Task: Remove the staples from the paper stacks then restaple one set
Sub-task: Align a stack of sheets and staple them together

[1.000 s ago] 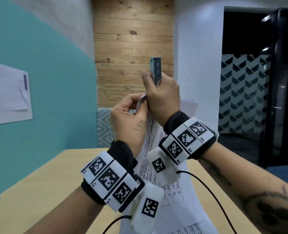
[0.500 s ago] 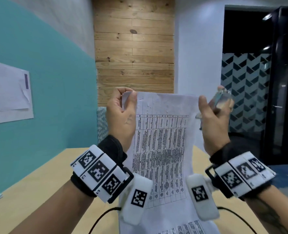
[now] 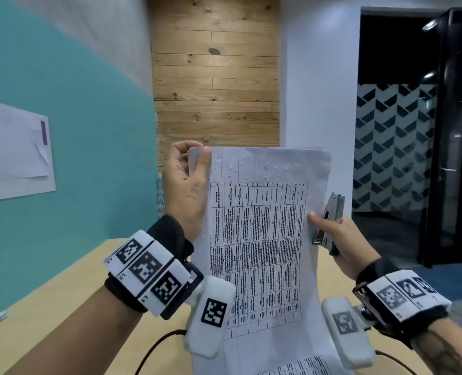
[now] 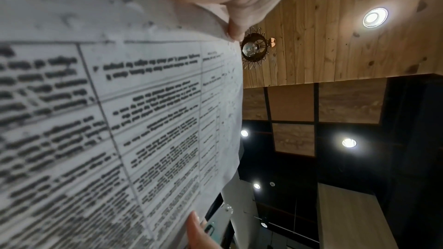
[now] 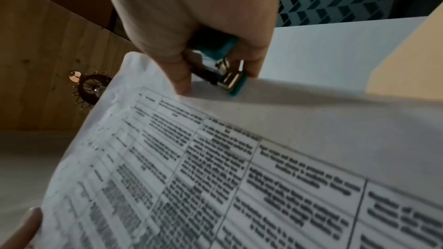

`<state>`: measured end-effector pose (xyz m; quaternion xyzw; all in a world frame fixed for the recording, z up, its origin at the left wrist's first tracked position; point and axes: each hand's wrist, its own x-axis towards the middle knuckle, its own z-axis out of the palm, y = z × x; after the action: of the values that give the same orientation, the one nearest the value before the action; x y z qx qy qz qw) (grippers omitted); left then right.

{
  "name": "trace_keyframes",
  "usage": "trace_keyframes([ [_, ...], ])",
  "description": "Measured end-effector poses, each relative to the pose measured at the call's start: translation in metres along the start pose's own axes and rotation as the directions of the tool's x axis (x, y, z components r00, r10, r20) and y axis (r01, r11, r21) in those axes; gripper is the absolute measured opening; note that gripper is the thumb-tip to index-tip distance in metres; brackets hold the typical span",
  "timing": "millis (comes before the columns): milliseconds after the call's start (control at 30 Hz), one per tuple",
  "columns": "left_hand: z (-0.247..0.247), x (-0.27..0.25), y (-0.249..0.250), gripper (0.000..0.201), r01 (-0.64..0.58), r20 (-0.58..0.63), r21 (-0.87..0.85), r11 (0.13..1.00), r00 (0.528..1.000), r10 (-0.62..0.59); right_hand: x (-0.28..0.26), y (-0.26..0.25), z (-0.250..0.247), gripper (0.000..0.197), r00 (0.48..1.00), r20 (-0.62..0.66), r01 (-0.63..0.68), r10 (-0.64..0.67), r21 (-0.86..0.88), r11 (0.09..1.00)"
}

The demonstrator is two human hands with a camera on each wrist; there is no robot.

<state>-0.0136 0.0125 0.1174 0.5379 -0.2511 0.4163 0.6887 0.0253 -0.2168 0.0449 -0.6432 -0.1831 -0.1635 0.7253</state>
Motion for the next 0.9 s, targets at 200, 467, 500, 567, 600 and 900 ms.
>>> trace_keyframes([
  [200,-0.026,-0.049,-0.021,0.042,0.271,0.128,0.100,0.958,0.951,-0.282,0.002,-0.006,0.002,0.074,0.990,-0.138,0.025,-0.024,0.007,1.000],
  [467,-0.047,-0.053,-0.044,0.015,0.257,0.097,0.207,0.944,0.955,-0.281,-0.002,-0.025,0.019,0.015,0.995,-0.090,-0.050,0.044,-0.062,0.997],
  [500,-0.052,-0.048,-0.041,0.012,0.258,0.088,0.216,0.942,0.955,-0.282,-0.003,-0.027,0.021,0.015,0.996,-0.066,-0.066,0.062,-0.069,0.995],
  [567,-0.069,-0.035,-0.036,0.005,0.270,0.036,0.237,0.933,0.958,-0.286,-0.005,-0.029,0.023,0.013,0.995,0.007,-0.099,0.101,-0.115,0.988],
  [600,-0.080,-0.028,-0.034,0.004,0.294,0.004,0.258,0.920,0.952,-0.305,-0.007,-0.029,0.025,0.010,0.988,0.052,-0.135,0.145,-0.157,0.978],
  [900,-0.237,-0.007,-0.045,0.019,0.782,-0.265,0.492,0.382,0.553,-0.790,-0.032,0.007,0.037,0.012,0.699,0.311,-0.113,0.643,-0.840,0.530],
])
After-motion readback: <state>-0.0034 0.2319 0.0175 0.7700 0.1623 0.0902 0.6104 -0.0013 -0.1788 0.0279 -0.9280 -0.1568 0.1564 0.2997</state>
